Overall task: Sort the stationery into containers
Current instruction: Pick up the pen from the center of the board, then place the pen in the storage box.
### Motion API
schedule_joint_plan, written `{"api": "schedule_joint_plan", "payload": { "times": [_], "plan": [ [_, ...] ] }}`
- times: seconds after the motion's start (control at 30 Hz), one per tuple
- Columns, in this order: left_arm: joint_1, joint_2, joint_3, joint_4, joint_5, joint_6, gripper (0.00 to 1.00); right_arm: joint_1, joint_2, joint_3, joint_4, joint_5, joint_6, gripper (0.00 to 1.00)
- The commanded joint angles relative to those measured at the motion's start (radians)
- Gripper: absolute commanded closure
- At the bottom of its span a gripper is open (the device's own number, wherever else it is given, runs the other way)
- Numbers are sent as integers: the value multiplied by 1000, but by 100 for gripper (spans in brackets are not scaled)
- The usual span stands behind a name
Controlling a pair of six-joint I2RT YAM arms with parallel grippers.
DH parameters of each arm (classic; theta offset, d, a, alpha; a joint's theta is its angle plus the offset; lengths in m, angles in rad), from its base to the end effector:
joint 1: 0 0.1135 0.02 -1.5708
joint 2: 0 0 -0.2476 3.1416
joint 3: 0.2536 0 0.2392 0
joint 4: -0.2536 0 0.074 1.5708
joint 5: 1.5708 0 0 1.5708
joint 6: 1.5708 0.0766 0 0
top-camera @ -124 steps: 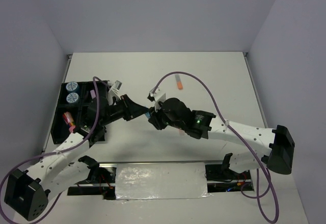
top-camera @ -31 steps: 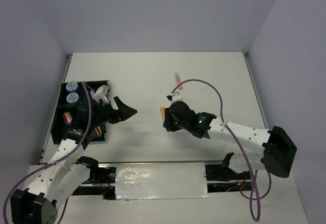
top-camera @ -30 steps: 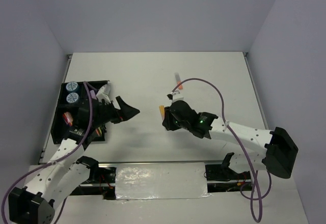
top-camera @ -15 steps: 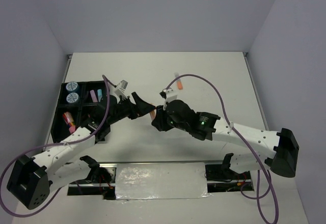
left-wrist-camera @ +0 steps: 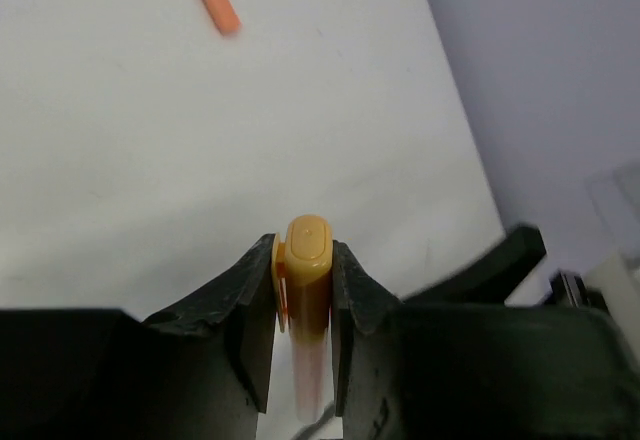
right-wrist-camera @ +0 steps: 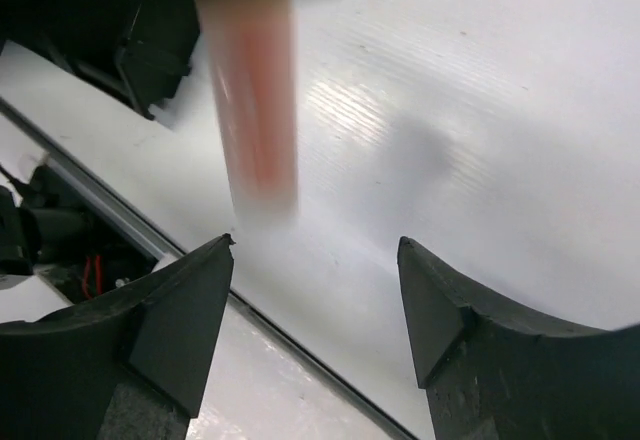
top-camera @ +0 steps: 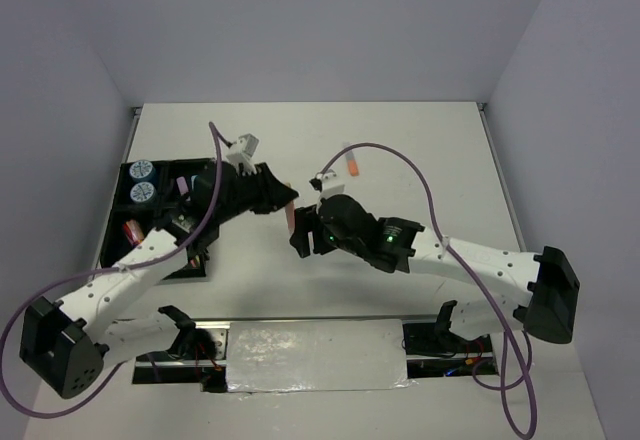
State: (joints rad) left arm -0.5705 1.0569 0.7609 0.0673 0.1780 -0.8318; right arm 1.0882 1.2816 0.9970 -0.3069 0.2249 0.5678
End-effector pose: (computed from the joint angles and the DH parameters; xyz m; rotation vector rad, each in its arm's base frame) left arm 0.2307 -0.1641 0.2851 -0.1169 1.9492 -1.1304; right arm 0.1599 0.2683 0.2605 -0.4440 2.1893 0.7050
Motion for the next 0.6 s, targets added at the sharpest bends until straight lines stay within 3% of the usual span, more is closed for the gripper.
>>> {"api": "schedule_joint_plan", "payload": {
  "times": [0.0, 0.03, 0.13, 0.23, 0.37, 0.57],
  "plan": [
    [58, 58, 254, -323, -184, 299, 100, -14, -105, -37, -34, 94, -3, 26],
    [84, 115, 303, -383, -304, 330, 100, -30, -160, -53, -43, 100, -8, 25],
    [321, 222, 434, -487, -382, 385, 100, -65, -263, -125, -61, 108, -20, 24],
    [461, 372, 578, -561, -449, 401, 100, -80, -330, -155, -80, 97, -39, 23],
    [535, 590, 829, -642, -526, 467, 100, -86, -384, -188, -113, 85, -69, 23],
    [618, 784, 893, -609, -477, 500, 100, -97, -459, -259, -92, 70, -83, 23]
  ]
}}
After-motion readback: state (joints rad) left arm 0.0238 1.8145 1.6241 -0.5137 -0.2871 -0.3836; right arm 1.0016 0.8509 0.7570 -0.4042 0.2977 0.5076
